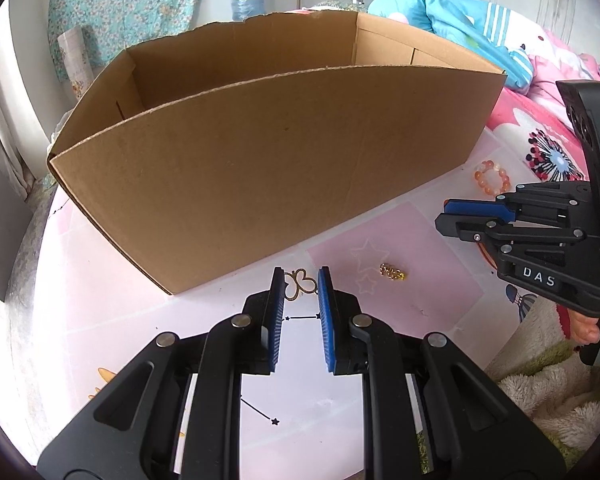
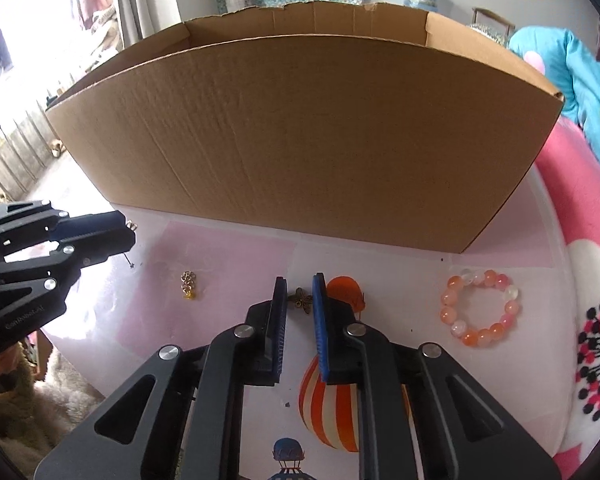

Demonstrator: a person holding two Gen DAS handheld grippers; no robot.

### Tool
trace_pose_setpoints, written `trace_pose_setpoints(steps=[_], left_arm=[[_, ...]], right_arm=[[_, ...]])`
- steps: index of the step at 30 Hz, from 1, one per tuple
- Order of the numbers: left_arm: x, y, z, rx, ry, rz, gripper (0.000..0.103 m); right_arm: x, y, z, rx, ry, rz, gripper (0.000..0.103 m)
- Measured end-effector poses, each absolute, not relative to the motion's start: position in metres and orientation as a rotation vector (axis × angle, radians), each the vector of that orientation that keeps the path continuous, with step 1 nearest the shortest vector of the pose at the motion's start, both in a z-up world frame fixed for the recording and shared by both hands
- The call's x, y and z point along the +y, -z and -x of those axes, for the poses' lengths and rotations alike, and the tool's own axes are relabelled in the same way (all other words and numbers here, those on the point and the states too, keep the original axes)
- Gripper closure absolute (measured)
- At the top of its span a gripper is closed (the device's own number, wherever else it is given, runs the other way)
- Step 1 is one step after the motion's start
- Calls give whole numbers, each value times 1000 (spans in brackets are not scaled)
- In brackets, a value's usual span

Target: Organize jewelry

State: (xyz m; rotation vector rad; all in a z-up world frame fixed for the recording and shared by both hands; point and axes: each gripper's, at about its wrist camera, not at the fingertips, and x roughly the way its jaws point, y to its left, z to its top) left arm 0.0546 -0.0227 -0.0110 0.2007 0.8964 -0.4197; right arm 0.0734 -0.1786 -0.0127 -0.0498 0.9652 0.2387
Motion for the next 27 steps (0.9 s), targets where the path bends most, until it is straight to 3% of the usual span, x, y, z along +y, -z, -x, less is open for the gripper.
trace_pose_setpoints(steps=[17, 27], left_arm=[[-22, 4, -49, 870, 413, -199, 87], [-28, -50, -27, 766, 569, -102, 87]], right_arm=[[-186, 2, -65, 942, -261, 14, 90], [-202, -56, -46, 789, -323, -38, 90]])
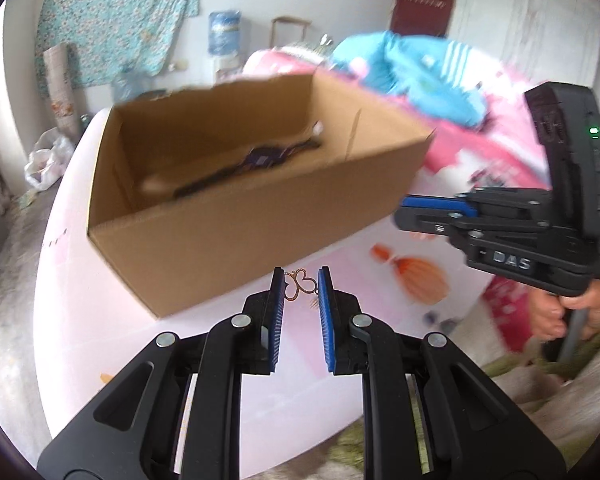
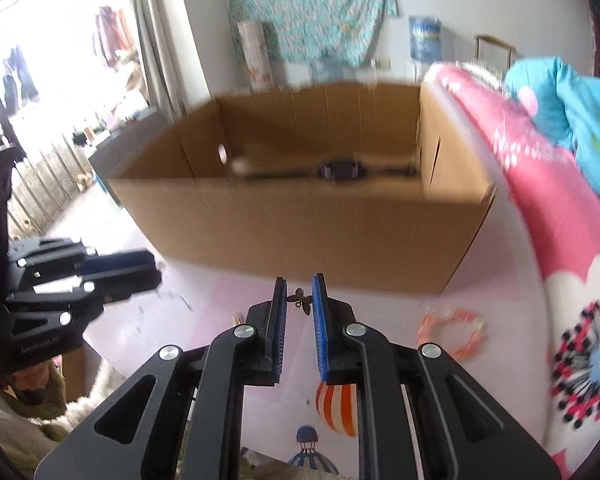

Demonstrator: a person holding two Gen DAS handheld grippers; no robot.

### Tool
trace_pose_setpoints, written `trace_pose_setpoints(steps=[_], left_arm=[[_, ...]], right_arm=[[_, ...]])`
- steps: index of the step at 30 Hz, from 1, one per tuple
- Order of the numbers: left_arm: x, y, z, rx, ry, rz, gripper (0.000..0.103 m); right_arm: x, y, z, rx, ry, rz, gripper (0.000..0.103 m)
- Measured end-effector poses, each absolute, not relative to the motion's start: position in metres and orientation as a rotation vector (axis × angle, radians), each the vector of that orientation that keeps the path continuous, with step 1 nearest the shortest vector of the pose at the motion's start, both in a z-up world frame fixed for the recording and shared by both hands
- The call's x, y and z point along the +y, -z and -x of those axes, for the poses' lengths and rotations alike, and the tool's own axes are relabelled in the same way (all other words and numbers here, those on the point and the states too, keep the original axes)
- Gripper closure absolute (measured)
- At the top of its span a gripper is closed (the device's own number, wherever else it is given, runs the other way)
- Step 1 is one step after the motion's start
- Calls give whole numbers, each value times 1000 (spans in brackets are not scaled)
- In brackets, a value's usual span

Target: Organize jewelry

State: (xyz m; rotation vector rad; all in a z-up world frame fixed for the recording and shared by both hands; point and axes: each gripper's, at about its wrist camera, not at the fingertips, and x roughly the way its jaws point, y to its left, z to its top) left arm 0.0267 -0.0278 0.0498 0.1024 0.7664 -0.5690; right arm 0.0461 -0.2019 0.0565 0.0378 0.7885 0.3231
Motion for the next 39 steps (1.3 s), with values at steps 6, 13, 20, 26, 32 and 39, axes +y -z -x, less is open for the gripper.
trace_pose_setpoints(steps=[6, 13, 20, 26, 32, 39], left_arm=[[-36, -94, -39, 656, 660, -51, 87], [-69, -97, -107, 751, 643, -83, 87], [-102, -68, -162, 940, 646, -91, 87], [-105, -47, -178, 1022, 618, -71, 87], [-99, -42, -181, 1021, 615, -45, 81], [-91, -48, -177, 985, 608, -28, 81]], right_arm=[[-218, -107, -69, 662, -431, -77, 90], [-219, -119, -167, 842, -546, -45, 90], [-212, -85, -238, 1089, -564, 37, 90], [-214, -65, -251, 1140, -568, 41, 89], [-217, -66, -256, 1134, -588, 5, 89], [-219, -74, -255, 1085, -588, -20, 89]])
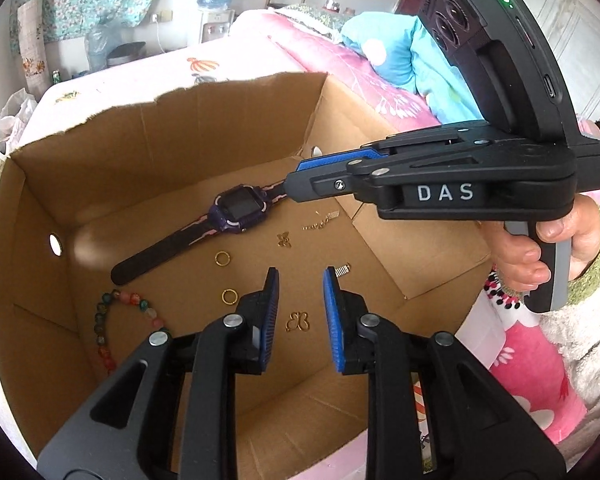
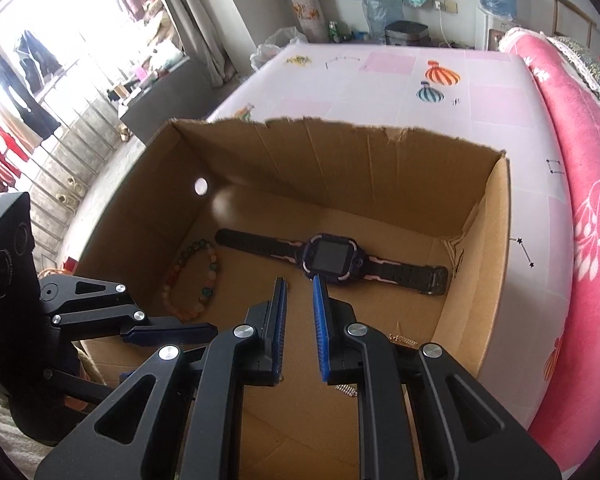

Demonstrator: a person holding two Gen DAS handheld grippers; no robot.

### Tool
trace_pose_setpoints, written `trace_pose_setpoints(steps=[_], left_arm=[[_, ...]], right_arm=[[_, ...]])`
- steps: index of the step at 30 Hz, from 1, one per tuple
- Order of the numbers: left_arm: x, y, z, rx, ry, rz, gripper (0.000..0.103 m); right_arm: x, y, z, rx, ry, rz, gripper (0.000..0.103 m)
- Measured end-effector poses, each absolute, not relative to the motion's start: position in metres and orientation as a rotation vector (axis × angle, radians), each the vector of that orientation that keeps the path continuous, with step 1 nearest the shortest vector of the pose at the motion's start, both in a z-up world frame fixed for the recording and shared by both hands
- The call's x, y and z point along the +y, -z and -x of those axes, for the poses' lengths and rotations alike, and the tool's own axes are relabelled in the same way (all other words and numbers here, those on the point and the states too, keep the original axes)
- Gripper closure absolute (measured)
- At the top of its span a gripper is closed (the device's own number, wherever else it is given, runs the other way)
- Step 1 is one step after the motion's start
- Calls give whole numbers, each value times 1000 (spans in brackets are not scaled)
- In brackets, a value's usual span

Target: Organize jewelry

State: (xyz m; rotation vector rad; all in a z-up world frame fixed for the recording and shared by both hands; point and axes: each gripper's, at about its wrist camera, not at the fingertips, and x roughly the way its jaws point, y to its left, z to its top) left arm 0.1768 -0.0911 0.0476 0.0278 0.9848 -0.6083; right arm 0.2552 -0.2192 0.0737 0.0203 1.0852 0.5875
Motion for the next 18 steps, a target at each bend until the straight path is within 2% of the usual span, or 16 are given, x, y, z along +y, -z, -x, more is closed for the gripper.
trace_pose_setpoints(steps=[2, 3, 5, 7, 9, 12, 14, 18], left_arm=[[-88, -55, -171, 943, 606, -34, 81], [-86, -59, -167, 918, 606, -38, 80], [-81, -69, -157, 851, 603, -44, 70], [-72, -81, -143, 774, 605, -43, 65], [-64, -90, -129, 722, 610, -40, 58], [-51, -99, -110, 695, 611, -32, 51], [-43, -101, -100, 690, 604, -34, 41], [-24, -102, -74, 677, 572, -41, 30]], right_arm=[[-221, -81, -251, 1049, -587, -28, 87], [-222, -86, -247, 1025, -588, -37, 81], [-225, -98, -236, 961, -581, -68, 70], [-228, -109, -223, 890, -569, -112, 65], [-231, -120, -203, 805, -569, -164, 52], [-234, -128, -177, 709, -562, -227, 42], [-234, -130, -163, 675, -558, -252, 38], [-236, -125, -132, 640, -566, -301, 34]])
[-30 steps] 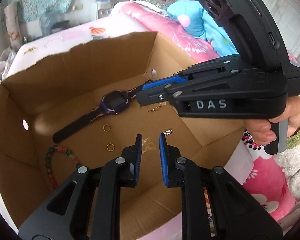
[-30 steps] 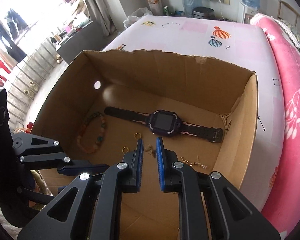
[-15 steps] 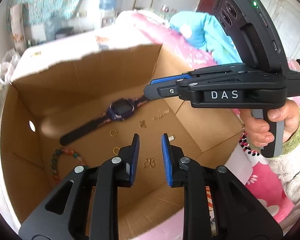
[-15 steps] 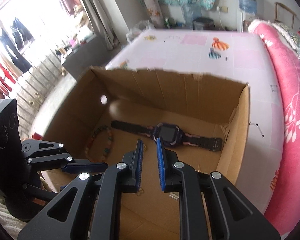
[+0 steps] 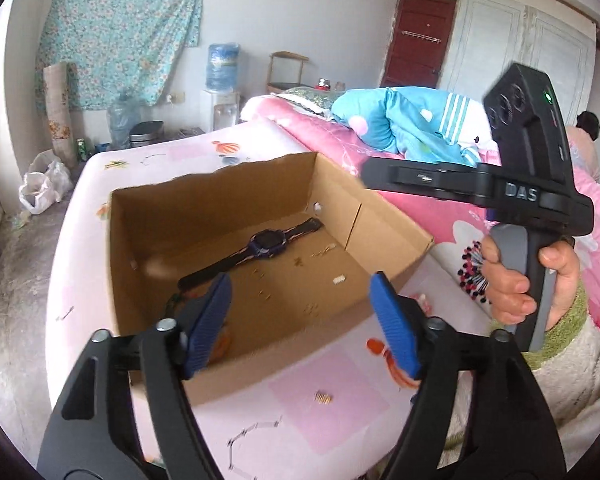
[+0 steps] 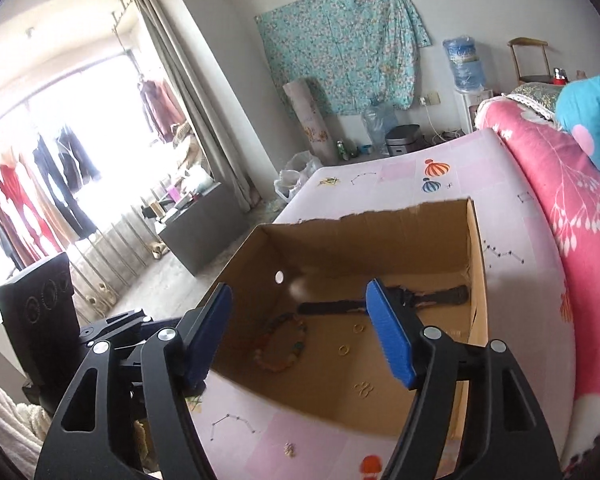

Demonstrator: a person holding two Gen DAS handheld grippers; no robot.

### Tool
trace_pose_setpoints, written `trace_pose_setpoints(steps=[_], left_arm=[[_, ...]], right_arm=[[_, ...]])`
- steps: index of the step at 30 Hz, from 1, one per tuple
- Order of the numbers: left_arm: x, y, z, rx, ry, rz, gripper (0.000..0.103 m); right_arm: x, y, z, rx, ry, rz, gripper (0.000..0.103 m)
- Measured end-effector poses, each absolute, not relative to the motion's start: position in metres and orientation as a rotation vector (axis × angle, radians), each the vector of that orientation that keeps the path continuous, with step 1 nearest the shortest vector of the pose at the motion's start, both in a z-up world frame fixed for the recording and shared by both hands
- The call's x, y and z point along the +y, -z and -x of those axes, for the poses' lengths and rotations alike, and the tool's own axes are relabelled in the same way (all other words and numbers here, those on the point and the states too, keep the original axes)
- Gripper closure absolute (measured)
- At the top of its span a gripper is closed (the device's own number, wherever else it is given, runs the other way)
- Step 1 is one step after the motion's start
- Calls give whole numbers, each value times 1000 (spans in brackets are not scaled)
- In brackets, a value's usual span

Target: Organize jewelry

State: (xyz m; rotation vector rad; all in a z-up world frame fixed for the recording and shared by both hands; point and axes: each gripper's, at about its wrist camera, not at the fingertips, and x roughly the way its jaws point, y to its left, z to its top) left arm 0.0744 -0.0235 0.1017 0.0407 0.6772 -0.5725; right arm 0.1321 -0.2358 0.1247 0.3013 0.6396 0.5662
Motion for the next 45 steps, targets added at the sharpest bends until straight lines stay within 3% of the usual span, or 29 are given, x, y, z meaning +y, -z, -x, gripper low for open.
trace_pose_setpoints(steps=[5, 24, 45], left_arm=[[-9, -85, -57, 743, 558, -17, 22], [1, 17, -51, 1090, 272, -113, 22], [-10, 34, -57, 1125, 234, -153, 18]], right_arm=[[-241, -114, -98, 638, -514, -306, 30], [-224, -24, -50, 936, -280, -169, 29], [-217, 9, -51, 1050, -274, -153, 29]])
